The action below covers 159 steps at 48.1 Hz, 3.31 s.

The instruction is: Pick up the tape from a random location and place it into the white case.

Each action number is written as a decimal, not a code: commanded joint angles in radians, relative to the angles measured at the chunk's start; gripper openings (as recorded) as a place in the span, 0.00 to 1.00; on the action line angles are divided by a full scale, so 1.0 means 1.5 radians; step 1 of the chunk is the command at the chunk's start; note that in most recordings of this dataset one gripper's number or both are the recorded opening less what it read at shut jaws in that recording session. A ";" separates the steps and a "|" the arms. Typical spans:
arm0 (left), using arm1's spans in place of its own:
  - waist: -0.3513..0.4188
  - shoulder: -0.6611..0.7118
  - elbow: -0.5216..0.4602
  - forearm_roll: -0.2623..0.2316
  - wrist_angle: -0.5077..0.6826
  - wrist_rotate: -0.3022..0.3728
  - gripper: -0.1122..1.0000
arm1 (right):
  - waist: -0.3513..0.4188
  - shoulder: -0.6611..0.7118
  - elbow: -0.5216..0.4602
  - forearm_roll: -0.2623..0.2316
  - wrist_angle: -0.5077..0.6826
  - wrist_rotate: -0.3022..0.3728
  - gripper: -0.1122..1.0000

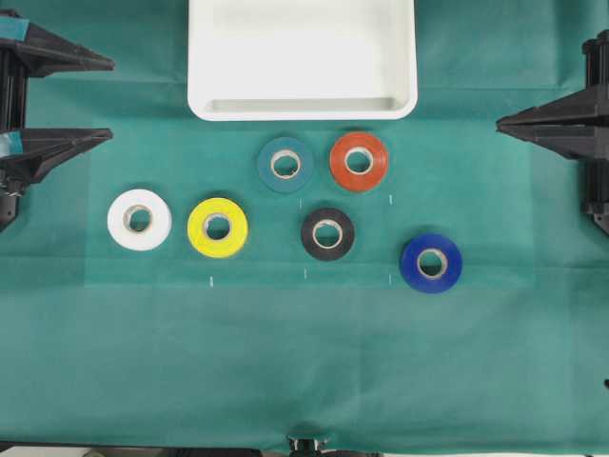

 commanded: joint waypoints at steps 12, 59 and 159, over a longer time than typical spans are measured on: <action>0.003 0.043 -0.018 -0.001 -0.033 0.000 1.00 | -0.001 0.008 -0.022 -0.002 -0.002 -0.001 0.10; 0.008 0.426 -0.301 0.000 -0.099 0.039 1.00 | -0.001 0.020 -0.027 -0.004 0.003 -0.001 0.10; 0.016 0.575 -0.661 0.005 0.750 0.004 1.00 | -0.001 0.026 -0.025 -0.004 0.016 0.000 0.10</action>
